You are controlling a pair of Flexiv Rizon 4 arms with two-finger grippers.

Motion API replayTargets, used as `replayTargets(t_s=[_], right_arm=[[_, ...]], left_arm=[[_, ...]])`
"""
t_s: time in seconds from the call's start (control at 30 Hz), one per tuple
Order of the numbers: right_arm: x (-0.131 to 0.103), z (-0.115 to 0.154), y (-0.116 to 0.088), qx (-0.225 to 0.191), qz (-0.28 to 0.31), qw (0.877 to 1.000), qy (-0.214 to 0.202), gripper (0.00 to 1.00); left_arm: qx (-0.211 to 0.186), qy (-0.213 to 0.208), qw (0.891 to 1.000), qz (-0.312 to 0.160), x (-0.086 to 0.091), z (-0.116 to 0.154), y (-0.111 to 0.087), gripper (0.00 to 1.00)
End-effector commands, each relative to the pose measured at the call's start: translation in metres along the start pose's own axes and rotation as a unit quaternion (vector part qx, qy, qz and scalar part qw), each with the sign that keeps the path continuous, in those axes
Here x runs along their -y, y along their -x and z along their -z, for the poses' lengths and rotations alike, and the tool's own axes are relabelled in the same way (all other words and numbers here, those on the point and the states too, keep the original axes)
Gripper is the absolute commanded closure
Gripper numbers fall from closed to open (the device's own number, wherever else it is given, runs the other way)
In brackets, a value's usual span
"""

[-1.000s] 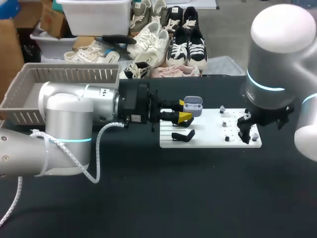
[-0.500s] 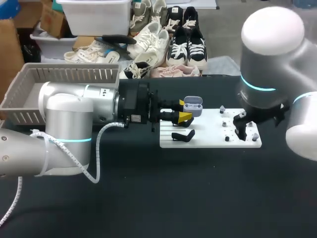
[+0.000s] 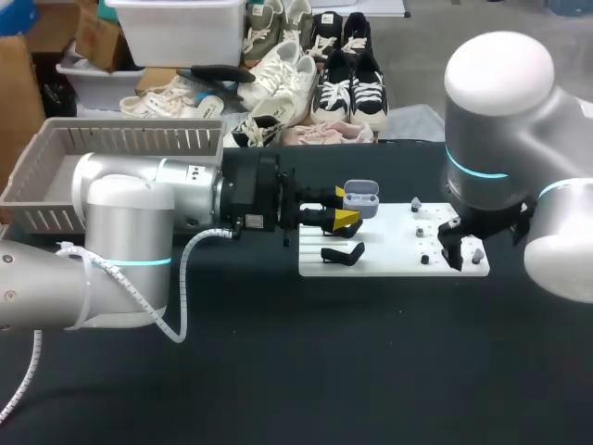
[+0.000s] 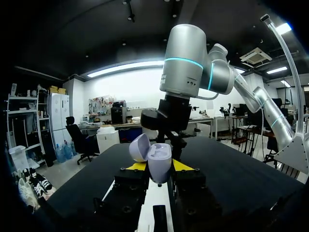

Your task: Pick up each earbud case from the left stands, insert the matching earbuds, close the lid, and place the case in the box.

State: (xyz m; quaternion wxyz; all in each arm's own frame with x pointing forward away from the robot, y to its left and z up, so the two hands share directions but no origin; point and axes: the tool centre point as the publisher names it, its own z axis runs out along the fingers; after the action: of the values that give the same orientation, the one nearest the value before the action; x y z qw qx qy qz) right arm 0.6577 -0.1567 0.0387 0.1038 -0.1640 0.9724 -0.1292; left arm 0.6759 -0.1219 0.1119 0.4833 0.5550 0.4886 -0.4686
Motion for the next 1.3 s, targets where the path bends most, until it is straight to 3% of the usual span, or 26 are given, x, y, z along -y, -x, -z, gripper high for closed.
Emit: replayTargets(t_s=[0.03,0.07,0.13,0.17,0.23,0.3,0.37,0.57,0.9,1.3], right_arm=[[0.001,-0.003,-0.002,0.003,-0.001,1.0,0.003,0.24],[0.001,-0.004,-0.002,0.003,-0.001,1.0,0.005,0.24],[0.0,-0.004,-0.002,0.004,0.0,1.0,0.007,0.41],[0.0,-0.005,-0.002,0.004,0.002,1.0,0.008,0.45],[0.0,-0.005,-0.002,0.004,0.003,1.0,0.009,0.45],[-0.001,-0.006,-0.002,0.004,0.005,1.0,0.01,0.4],[-0.001,-0.007,-0.002,0.004,0.007,1.0,0.011,0.48],[-0.002,-0.01,-0.001,0.001,0.012,1.0,0.012,0.56],[-0.003,-0.014,0.001,-0.001,0.018,1.0,0.011,0.58],[-0.004,-0.018,0.003,-0.002,0.022,1.0,0.007,0.67]], left_arm=[[0.001,0.0,1.0,-0.001,0.0,0.0,-0.001,1.0],[0.001,0.0,1.0,-0.001,0.0,0.0,-0.001,1.0],[0.001,0.0,1.0,-0.001,0.0,0.0,-0.001,1.0],[0.001,0.0,1.0,-0.001,0.0,0.0,-0.001,1.0],[0.001,0.0,1.0,-0.001,0.0,0.0,-0.001,1.0],[0.001,0.0,1.0,-0.001,0.0,0.0,-0.001,1.0],[0.001,0.0,1.0,-0.001,0.0,0.0,-0.001,1.0],[0.001,0.0,1.0,-0.001,0.0,0.0,-0.001,1.0],[0.001,0.0,1.0,-0.001,0.0,0.0,-0.001,1.0],[0.001,0.0,1.0,-0.001,0.0,0.0,-0.001,1.0]])
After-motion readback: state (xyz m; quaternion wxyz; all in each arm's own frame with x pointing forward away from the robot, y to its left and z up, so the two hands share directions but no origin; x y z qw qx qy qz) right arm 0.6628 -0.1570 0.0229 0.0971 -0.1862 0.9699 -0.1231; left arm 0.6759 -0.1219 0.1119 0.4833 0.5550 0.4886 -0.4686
